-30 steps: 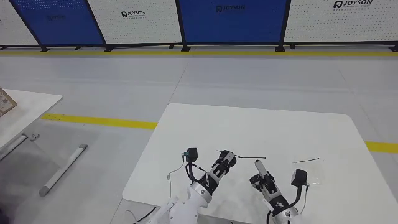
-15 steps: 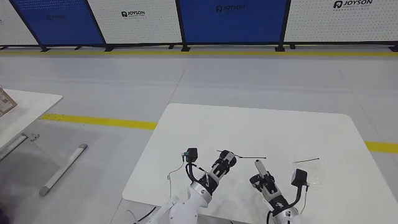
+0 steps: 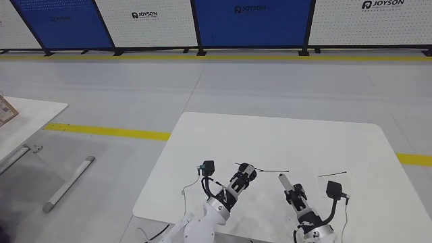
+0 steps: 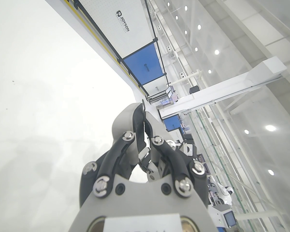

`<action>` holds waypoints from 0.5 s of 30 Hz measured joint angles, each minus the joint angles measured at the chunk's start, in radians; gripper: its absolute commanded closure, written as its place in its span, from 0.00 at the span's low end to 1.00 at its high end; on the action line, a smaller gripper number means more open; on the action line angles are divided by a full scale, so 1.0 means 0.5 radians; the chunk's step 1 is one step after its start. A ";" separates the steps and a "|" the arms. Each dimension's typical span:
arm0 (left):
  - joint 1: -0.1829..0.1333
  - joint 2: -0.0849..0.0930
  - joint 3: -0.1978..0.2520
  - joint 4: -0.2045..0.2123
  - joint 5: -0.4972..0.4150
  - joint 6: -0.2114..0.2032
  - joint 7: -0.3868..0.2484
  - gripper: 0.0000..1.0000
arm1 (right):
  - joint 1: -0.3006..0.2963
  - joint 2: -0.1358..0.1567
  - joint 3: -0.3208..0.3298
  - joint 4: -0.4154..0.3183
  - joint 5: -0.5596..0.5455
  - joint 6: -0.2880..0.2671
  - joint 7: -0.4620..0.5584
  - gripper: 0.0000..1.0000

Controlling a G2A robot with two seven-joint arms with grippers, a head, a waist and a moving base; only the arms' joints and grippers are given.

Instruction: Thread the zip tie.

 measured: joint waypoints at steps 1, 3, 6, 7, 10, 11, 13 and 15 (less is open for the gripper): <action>0.000 0.000 0.000 0.000 0.000 0.000 0.000 1.00 | 0.000 0.000 0.000 0.000 0.000 0.000 0.000 0.00; 0.000 0.000 0.000 0.000 0.000 0.000 0.000 1.00 | 0.000 0.000 0.000 0.000 0.000 -0.001 0.000 0.00; -0.004 -0.007 0.003 -0.017 -0.060 0.043 0.016 1.00 | 0.024 0.007 -0.005 0.029 -0.135 0.022 0.040 0.00; -0.005 -0.010 0.006 -0.032 -0.093 0.069 0.031 1.00 | 0.029 0.009 -0.008 0.033 -0.221 0.041 0.019 0.00; -0.008 -0.023 0.022 -0.104 -0.187 0.124 0.075 1.00 | 0.036 0.011 -0.031 0.045 -0.436 0.056 -0.078 0.00; -0.010 -0.027 0.032 -0.133 -0.202 0.139 0.103 1.00 | 0.043 0.012 -0.035 0.057 -0.510 0.063 -0.107 0.00; -0.014 -0.034 0.053 -0.164 -0.222 0.164 0.127 1.00 | 0.059 0.013 -0.052 0.078 -0.657 0.114 -0.148 0.00; -0.023 -0.040 0.078 -0.172 -0.246 0.196 0.120 1.00 | 0.077 0.012 -0.101 0.098 -0.862 0.180 -0.170 0.00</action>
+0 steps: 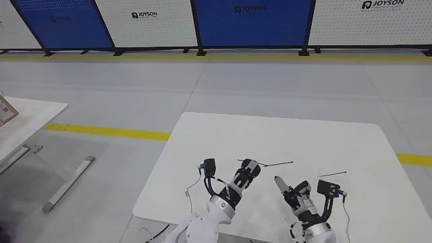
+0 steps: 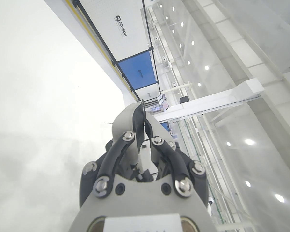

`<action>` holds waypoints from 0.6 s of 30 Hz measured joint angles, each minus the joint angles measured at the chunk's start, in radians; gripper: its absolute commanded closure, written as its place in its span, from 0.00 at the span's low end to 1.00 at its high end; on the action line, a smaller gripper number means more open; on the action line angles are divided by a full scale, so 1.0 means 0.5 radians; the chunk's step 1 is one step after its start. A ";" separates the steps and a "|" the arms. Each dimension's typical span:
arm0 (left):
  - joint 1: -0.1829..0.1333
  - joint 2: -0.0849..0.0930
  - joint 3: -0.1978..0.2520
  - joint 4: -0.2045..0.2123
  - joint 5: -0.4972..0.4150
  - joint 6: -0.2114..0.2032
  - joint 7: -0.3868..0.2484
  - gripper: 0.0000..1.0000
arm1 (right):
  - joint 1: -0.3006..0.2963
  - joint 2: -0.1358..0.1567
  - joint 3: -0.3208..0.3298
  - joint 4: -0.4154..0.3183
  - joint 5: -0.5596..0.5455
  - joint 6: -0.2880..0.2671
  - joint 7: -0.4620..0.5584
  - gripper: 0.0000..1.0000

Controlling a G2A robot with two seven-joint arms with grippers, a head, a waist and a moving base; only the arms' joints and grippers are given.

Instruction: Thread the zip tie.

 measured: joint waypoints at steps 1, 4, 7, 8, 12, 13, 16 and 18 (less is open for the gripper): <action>-0.006 -0.002 0.008 0.003 -0.020 0.011 -0.023 1.00 | 0.002 -0.003 -0.015 0.002 -0.053 0.030 -0.017 0.00; -0.018 -0.002 0.012 0.010 -0.050 0.015 -0.074 1.00 | 0.001 -0.006 -0.023 -0.001 -0.056 0.057 -0.036 0.00; -0.017 -0.002 0.011 0.009 -0.048 0.014 -0.070 1.00 | 0.001 -0.005 -0.022 -0.001 -0.052 0.054 -0.035 0.00; -0.017 -0.002 0.011 0.009 -0.047 0.014 -0.070 1.00 | 0.001 -0.005 -0.022 -0.001 -0.052 0.054 -0.035 0.00; -0.019 -0.005 0.009 0.017 -0.081 0.022 -0.063 1.00 | 0.030 -0.004 -0.036 0.039 -0.143 0.071 -0.008 0.00; -0.024 -0.008 0.008 0.021 -0.110 0.034 -0.051 1.00 | 0.047 -0.005 -0.048 0.057 -0.193 0.092 0.002 0.00; -0.048 -0.023 0.013 0.028 -0.211 0.090 0.007 1.00 | 0.111 -0.011 -0.113 0.107 -0.367 0.119 0.006 0.00; -0.066 -0.031 0.019 0.034 -0.265 0.120 0.031 1.00 | 0.144 -0.018 -0.140 0.144 -0.404 0.117 -0.032 0.00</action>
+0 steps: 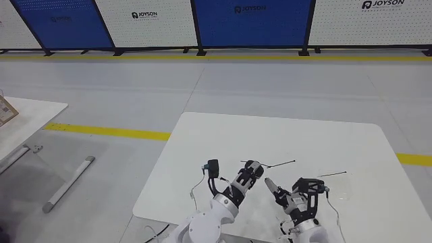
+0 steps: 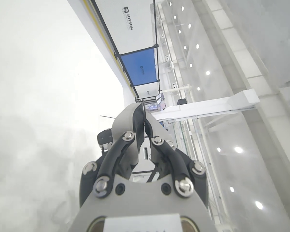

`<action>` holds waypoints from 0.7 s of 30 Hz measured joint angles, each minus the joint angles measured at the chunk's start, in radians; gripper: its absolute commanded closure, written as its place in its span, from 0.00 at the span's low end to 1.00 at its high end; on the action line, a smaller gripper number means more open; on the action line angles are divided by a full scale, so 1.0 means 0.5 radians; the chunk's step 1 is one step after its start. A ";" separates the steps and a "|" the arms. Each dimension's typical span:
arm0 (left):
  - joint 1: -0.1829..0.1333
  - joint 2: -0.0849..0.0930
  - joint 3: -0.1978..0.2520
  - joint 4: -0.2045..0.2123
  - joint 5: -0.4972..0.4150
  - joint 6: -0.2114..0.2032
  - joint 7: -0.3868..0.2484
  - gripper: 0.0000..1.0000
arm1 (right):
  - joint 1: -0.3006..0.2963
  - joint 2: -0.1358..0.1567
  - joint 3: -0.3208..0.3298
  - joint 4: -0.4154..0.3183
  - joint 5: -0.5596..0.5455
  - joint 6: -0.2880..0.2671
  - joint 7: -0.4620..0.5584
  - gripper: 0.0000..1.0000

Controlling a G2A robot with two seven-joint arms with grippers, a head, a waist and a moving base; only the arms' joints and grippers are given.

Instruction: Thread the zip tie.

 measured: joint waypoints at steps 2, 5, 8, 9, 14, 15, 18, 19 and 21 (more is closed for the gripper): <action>-0.002 -0.001 0.001 0.001 -0.007 0.004 0.002 1.00 | 0.014 -0.004 -0.008 0.018 0.000 0.003 -0.016 0.00; -0.002 -0.001 0.001 0.001 -0.003 0.002 0.001 1.00 | 0.013 -0.003 -0.007 0.017 0.002 0.004 -0.014 0.00; -0.002 0.000 0.000 0.001 -0.003 0.001 0.000 1.00 | 0.014 -0.004 -0.006 0.021 0.015 -0.004 -0.012 0.00; -0.003 -0.001 0.001 0.004 -0.004 -0.001 -0.001 1.00 | 0.017 -0.005 -0.003 0.026 0.036 -0.016 -0.010 0.00; -0.016 -0.011 0.012 0.023 -0.067 -0.026 -0.005 1.00 | 0.061 -0.016 0.001 0.088 0.173 -0.115 -0.024 0.00; -0.018 -0.012 0.011 0.025 -0.072 -0.026 -0.006 1.00 | 0.070 -0.018 -0.004 0.097 0.174 -0.115 -0.024 0.21; -0.020 -0.013 0.009 0.031 -0.070 -0.026 -0.005 1.00 | 0.096 -0.026 -0.028 0.118 0.157 -0.090 -0.021 0.55; -0.019 -0.014 0.009 0.033 -0.067 -0.028 -0.005 1.00 | 0.102 -0.028 -0.036 0.121 0.150 -0.081 -0.017 0.56; -0.014 -0.014 0.008 0.035 -0.060 -0.033 -0.005 1.00 | 0.112 -0.031 -0.051 0.123 0.136 -0.076 -0.003 0.55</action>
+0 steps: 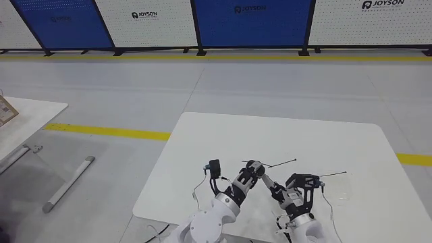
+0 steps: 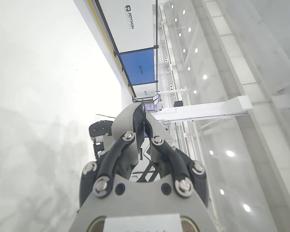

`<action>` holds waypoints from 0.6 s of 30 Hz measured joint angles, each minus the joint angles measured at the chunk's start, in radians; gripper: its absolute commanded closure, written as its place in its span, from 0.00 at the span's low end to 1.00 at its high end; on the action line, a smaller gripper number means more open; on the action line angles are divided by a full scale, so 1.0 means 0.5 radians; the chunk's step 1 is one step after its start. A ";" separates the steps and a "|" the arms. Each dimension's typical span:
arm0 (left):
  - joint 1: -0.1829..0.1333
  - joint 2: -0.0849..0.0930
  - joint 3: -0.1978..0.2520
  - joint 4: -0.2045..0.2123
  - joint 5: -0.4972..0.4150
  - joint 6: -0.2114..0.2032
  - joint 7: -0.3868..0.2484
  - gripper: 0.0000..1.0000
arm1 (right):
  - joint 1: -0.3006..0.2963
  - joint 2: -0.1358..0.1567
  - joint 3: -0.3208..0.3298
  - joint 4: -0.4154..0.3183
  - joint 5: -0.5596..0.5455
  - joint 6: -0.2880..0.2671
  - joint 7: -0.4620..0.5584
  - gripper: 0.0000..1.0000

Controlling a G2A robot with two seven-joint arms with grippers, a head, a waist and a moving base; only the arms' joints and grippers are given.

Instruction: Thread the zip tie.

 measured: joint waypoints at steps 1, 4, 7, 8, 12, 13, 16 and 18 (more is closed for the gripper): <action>0.002 0.000 -0.001 0.001 0.002 -0.002 0.000 1.00 | 0.002 -0.001 -0.004 0.000 -0.003 -0.003 0.005 0.56; 0.008 -0.001 -0.001 0.007 0.003 -0.011 -0.002 1.00 | 0.002 -0.002 -0.010 -0.004 0.004 -0.035 0.014 0.59; 0.010 -0.003 0.006 0.016 0.016 -0.015 -0.009 1.00 | -0.006 -0.002 -0.006 -0.012 0.002 -0.051 0.010 0.58; 0.011 -0.003 0.011 0.019 0.026 -0.015 -0.012 1.00 | -0.011 -0.002 -0.005 -0.017 -0.003 -0.057 0.004 0.58; 0.014 -0.004 0.022 0.026 0.059 -0.014 -0.018 1.00 | -0.032 0.000 0.002 -0.033 0.016 -0.119 -0.012 0.58; 0.015 -0.004 0.025 0.028 0.067 -0.014 -0.020 1.00 | -0.036 0.001 0.007 -0.035 0.023 -0.136 -0.013 0.59; 0.019 -0.004 0.031 0.034 0.089 -0.020 -0.024 1.00 | -0.049 0.004 0.022 -0.044 0.035 -0.177 -0.014 0.60; 0.021 -0.004 0.034 0.035 0.099 -0.022 -0.025 1.00 | -0.054 0.004 0.027 -0.050 0.037 -0.186 -0.016 0.64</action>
